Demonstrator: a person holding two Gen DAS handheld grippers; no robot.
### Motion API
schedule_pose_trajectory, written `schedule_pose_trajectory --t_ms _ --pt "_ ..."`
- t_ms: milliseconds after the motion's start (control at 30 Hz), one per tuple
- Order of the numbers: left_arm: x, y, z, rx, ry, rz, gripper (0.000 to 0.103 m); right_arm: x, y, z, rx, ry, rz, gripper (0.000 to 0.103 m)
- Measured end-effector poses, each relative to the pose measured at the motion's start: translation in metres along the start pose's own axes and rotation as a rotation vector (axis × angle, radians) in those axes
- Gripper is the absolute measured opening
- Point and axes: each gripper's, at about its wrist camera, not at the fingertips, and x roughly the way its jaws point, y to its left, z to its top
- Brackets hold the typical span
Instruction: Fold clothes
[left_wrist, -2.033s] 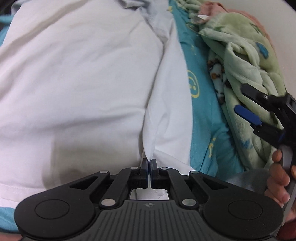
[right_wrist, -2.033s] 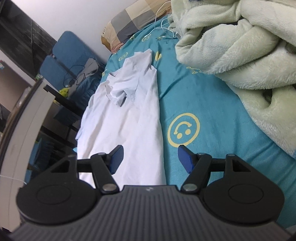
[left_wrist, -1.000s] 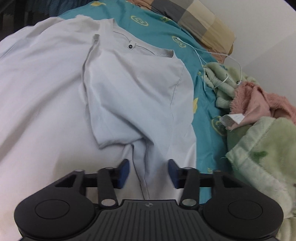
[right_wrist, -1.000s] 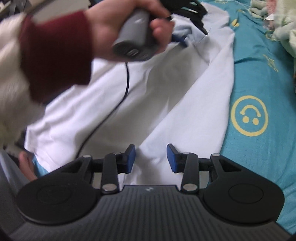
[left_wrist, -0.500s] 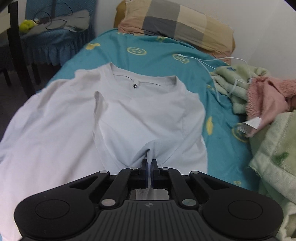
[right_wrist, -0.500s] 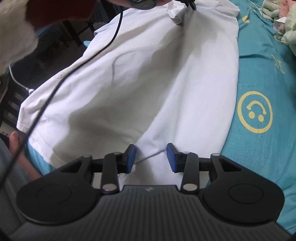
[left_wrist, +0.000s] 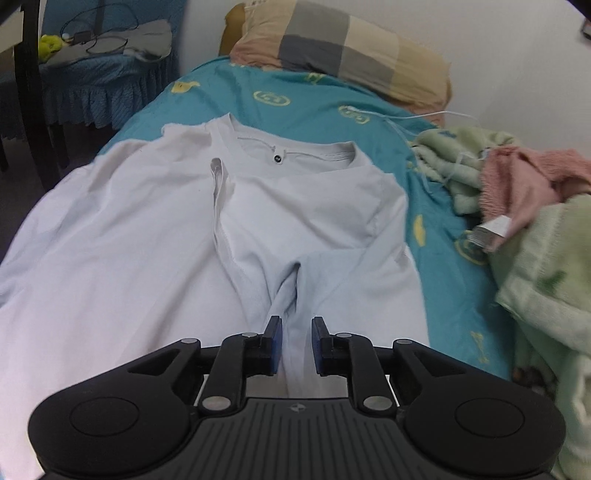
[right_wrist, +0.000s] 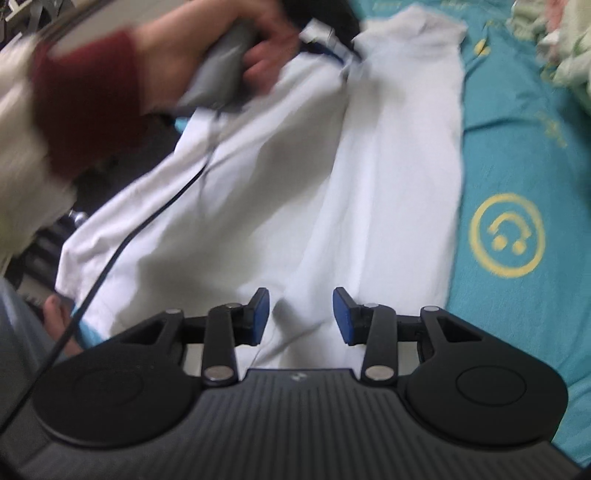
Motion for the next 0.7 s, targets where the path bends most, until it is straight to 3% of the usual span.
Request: schedule_pose_trajectory --t_ms 233,400,467,633,700 --pt "-0.120 0.010 -0.056 0.094 -0.078 -0.016 0.022 -0.026 -0.006 0.005 0.049 -0.182 -0.031 0.042" --pt "-0.195 0.006 -0.110 0.125 -0.104 -0.049 0.029 -0.046 -0.011 0.006 0.109 -0.339 -0.124 0.042" --pt "-0.218 0.003 -0.131 0.127 -0.133 -0.060 0.032 -0.058 -0.008 0.004 0.114 -0.411 -0.144 0.042" --pt "-0.258 -0.002 -0.171 0.145 -0.216 -0.050 0.043 -0.076 0.007 -0.004 0.098 -0.474 -0.179 0.042" --pt "-0.267 0.000 -0.181 0.131 -0.246 -0.036 0.054 -0.081 0.015 -0.011 0.076 -0.486 -0.189 0.042"
